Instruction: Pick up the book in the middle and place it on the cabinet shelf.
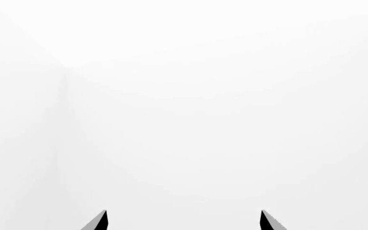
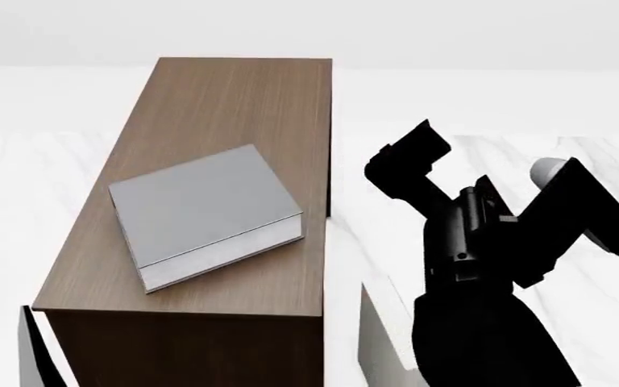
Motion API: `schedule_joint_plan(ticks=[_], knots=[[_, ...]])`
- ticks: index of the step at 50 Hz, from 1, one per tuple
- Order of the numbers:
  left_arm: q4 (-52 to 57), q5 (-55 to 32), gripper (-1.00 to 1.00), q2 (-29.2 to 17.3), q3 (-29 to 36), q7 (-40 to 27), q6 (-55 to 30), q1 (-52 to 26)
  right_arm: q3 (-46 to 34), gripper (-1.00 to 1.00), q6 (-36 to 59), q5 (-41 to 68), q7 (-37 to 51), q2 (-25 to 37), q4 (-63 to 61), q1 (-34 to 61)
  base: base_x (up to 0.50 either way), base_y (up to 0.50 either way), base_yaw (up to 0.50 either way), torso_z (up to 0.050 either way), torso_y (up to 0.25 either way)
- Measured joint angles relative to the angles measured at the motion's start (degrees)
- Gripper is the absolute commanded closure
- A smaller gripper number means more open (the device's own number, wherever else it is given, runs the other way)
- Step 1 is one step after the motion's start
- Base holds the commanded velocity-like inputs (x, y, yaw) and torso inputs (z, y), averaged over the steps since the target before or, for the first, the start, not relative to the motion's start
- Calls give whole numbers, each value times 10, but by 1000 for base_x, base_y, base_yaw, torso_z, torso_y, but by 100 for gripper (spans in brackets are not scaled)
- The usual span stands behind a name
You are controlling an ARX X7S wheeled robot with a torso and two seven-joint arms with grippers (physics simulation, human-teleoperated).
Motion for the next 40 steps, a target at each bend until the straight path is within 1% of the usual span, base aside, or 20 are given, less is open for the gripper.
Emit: schedule_joint_plan(ticks=[10, 14, 23, 30, 35, 40], knots=[[4, -2, -100, -1, -2, -2, -3, -1, 10, -100, -14, -27, 26, 32, -45, -28, 0, 0, 0, 0, 0], [9, -3, -100, -2, -5, -4, -5, -2, 10, -100, -30, -72, 44, 52, -81, -50, 0, 0, 0, 0, 0], [18, -3, -100, -6, -18, -12, -10, -5, 6, -100, -79, -217, 92, 91, -153, -120, 0, 0, 0, 0, 0], [32, 7, -100, -10, -38, -25, -11, -9, 3, -100, -138, -364, 129, 111, -189, -181, 0, 0, 0, 0, 0], [52, 28, -100, -14, -61, -40, -11, -11, 19, -100, -185, -454, 156, 124, -207, -212, 0, 0, 0, 0, 0], [80, 49, -100, -19, -91, -55, -15, -14, 48, -100, -215, -522, 183, 138, -229, -228, 0, 0, 0, 0, 0]])
